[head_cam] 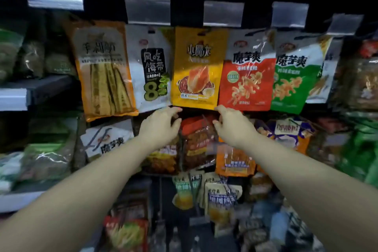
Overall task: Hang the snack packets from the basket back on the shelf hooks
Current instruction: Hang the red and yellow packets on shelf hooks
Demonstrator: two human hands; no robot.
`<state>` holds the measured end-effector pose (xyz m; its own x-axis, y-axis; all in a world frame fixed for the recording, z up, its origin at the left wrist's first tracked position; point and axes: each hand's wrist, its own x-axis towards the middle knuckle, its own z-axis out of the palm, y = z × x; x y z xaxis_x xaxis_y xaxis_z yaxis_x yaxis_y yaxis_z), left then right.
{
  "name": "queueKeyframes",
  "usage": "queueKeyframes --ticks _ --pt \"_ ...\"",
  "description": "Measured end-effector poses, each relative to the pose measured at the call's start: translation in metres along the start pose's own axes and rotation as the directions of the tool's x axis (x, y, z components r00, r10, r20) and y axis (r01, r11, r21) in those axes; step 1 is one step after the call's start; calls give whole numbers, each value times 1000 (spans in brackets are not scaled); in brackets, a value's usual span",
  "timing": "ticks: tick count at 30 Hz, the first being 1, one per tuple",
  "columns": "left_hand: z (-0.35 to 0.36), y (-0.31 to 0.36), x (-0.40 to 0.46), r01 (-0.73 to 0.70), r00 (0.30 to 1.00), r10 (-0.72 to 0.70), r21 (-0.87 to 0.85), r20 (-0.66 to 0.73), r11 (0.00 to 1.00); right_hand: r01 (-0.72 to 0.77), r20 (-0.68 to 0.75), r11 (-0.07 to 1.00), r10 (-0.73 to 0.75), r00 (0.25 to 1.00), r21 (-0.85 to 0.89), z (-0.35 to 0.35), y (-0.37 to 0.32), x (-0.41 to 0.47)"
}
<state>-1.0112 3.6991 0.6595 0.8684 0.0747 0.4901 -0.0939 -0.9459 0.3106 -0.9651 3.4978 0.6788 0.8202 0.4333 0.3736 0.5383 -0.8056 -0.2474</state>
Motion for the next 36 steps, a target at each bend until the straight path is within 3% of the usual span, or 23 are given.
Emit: queueKeyframes --ticks 6,10,18,25,30,33,36 --pt "16 -8 -64 9 1000 -11 -86 -24 996 102 35 995 -103 994 7 31 -5 -44" --pt "38 -13 -112 122 993 -121 -143 17 982 152 50 985 -156 986 77 69 0 -75" --pt "141 -37 -230 418 874 -375 -86 311 904 156 343 982 -182 922 103 183 37 -157" --pt "244 -78 -347 557 634 -441 20 636 830 -20 542 998 -16 840 60 288 63 -238" --pt "315 -99 -431 674 484 -563 125 670 728 -159 656 987 97 748 36 387 81 -317" --pt "366 -110 -486 748 337 -614 193 713 635 -195 705 981 128 698 16 451 94 -362" --pt "425 -125 -546 793 285 -601 168 747 586 -198 754 980 140 641 -13 516 105 -392"
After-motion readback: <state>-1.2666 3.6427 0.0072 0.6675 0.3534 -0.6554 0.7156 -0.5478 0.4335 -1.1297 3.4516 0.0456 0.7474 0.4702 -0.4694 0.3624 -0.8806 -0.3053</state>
